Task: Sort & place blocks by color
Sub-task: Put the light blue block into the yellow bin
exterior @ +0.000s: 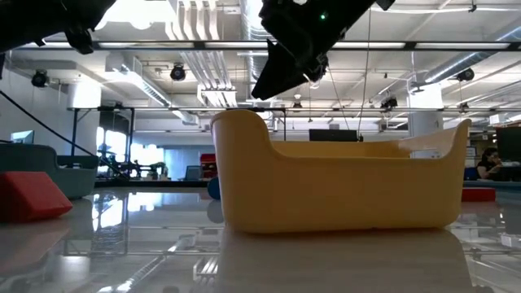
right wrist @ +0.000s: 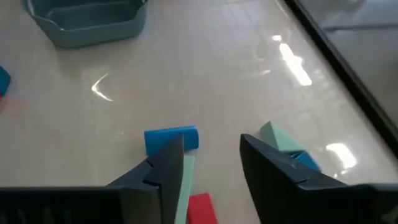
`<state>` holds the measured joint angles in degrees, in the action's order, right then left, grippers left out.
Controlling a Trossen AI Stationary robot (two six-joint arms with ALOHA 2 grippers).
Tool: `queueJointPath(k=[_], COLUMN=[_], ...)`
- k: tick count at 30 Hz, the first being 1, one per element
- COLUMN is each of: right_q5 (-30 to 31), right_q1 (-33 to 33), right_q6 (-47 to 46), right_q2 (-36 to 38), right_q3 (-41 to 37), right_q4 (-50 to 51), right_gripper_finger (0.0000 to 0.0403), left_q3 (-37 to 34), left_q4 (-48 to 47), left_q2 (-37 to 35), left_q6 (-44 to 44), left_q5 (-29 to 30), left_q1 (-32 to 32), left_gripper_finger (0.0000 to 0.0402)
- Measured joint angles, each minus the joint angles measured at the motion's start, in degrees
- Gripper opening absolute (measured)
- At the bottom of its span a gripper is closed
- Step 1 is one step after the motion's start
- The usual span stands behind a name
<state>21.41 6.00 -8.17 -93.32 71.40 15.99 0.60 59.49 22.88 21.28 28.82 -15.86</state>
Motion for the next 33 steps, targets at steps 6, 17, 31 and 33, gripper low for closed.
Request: queueJointPath(k=[6, 17, 31, 33], right_q5=[-2.6, -6.6, -6.6, -6.6], right_q1=[0.0, -0.9, -2.1, -2.2], right_q6=[-0.4, -7.1, -9.7, -10.1], right_q2=[-2.6, -8.2, -13.6, -13.4], right_q3=[0.6, 0.6, 0.5, 0.5], right_q4=[1.0, 2.7, 2.5, 2.7], right_gripper_finger=[0.0217, 0.025, 0.0233, 0.0228], left_q3=[0.0, 0.0, 0.0, 0.0], left_q4=[-0.1, 0.1, 0.0, 0.0], left_q2=[0.8, 1.6, 1.7, 1.6], left_q6=[0.0, -0.1, 0.1, 0.1], left_q5=[0.0, 0.1, 0.2, 0.2], left_q1=[0.0, 0.0, 0.0, 0.0], left_gripper_finger=[0.0003, 0.0003, 0.0003, 0.0003])
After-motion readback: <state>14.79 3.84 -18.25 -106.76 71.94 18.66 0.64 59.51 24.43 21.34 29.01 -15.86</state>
